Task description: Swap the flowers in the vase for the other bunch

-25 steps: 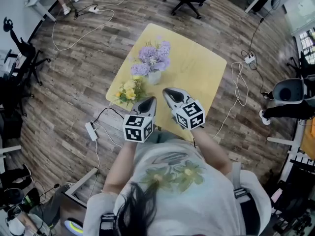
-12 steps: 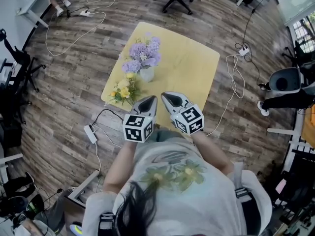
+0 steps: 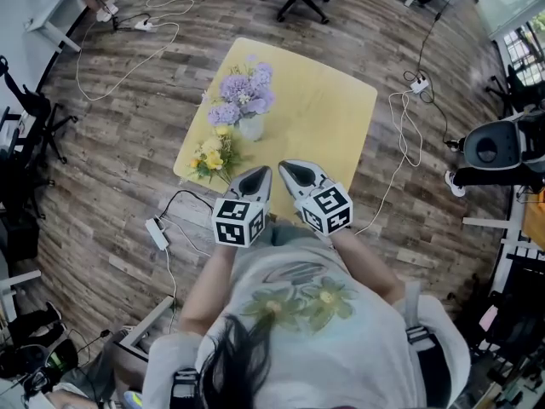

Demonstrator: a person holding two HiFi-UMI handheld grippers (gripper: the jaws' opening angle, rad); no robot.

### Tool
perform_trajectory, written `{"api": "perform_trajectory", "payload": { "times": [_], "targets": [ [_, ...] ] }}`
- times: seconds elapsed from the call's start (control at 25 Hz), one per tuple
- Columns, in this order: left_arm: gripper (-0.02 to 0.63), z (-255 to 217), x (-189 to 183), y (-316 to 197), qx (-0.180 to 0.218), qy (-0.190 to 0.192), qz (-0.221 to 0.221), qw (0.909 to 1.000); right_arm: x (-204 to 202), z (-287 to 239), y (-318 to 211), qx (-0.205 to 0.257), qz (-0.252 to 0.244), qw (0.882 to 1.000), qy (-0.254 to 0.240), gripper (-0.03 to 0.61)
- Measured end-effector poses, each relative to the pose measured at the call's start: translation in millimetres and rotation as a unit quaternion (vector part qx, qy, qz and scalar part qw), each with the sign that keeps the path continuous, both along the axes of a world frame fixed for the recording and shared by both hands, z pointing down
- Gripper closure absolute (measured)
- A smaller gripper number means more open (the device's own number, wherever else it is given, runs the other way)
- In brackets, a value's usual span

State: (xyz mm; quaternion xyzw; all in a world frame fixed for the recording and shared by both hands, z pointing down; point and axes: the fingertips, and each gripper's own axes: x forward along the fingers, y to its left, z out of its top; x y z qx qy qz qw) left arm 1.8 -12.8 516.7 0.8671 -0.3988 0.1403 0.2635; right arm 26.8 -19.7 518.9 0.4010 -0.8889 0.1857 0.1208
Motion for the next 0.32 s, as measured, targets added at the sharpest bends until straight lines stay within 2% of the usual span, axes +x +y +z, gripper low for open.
{"api": "perform_trajectory", "payload": {
  "times": [0.32],
  "targets": [
    [0.595,-1.4,-5.8,-2.6,-0.006,0.001,-0.001,1.0000,-5.5,-0.5,-4.6,-0.006,0.014,1.000,0.000,0.538]
  ]
}}
